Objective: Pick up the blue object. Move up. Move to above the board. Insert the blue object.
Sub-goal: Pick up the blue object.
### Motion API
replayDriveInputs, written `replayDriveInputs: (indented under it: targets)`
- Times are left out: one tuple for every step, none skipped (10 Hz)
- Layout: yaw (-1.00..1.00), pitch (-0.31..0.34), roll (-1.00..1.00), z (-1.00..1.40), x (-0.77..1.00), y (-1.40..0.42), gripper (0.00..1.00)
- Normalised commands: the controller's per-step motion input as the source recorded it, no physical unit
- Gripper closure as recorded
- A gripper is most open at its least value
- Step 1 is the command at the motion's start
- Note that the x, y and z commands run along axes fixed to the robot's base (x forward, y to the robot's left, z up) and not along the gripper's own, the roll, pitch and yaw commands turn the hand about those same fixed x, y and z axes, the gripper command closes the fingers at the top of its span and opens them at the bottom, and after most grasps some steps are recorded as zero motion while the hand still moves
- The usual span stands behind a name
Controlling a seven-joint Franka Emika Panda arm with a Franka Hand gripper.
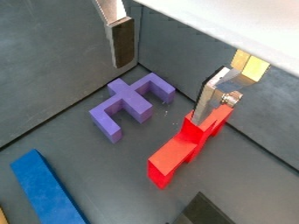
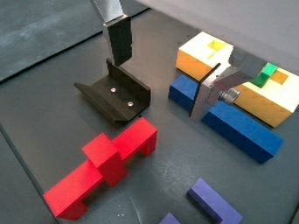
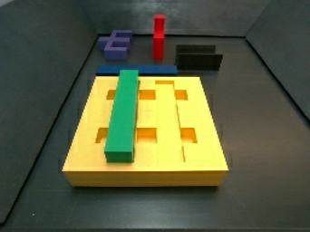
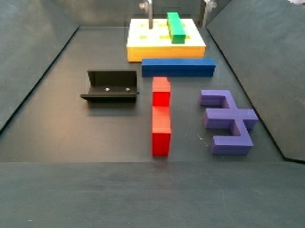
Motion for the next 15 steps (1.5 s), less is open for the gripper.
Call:
replayDriveInputs:
  targets:
    - [-0.46,0.0,-0.33,-0.19,0.0,-0.29,0.0]
    - [-0.39,-0.076,-0.33,-0.22,-0.13,-0.46,0.0]
    - [-0.44,-0.123,-0.21,-0.27,-0.13,-0.57,0.0]
    - [-0.48,-0.13,-0.12,-0.32,-0.11,-0.62,0.0]
    - [-0.49,-0.127,0.0,-0.36,-0.19,-0.62,0.0]
    - [-0.48,-0.141,0.0,-0.41,-0.17,-0.6,0.0]
    - [-0.49,-0.154,0.0,-0.45,-0.17,-0.59,0.0]
    - [-0.41,-0.087,0.0,-0.44,0.0,-0.48,0.0]
    - [-0.57,-0.089,0.01,-0.46,0.0,-0.43,0.0]
    - [-0.86,-0.03,0.0,-0.35,0.0,-0.25,0.0]
    - [-1.0,0.0,0.0,-0.25,0.0,0.0,0.0]
    - [-1.0,0.0,-0.01,-0.19,0.0,0.0,0.0]
    - [-1.0,-0.007,-0.03,-0.14,0.0,0.0,0.0]
    - [-1.0,-0.023,-0.05,-0.1,0.0,0.0,0.0]
    - [-0.99,-0.019,-0.11,-0.17,0.0,0.0,0.0]
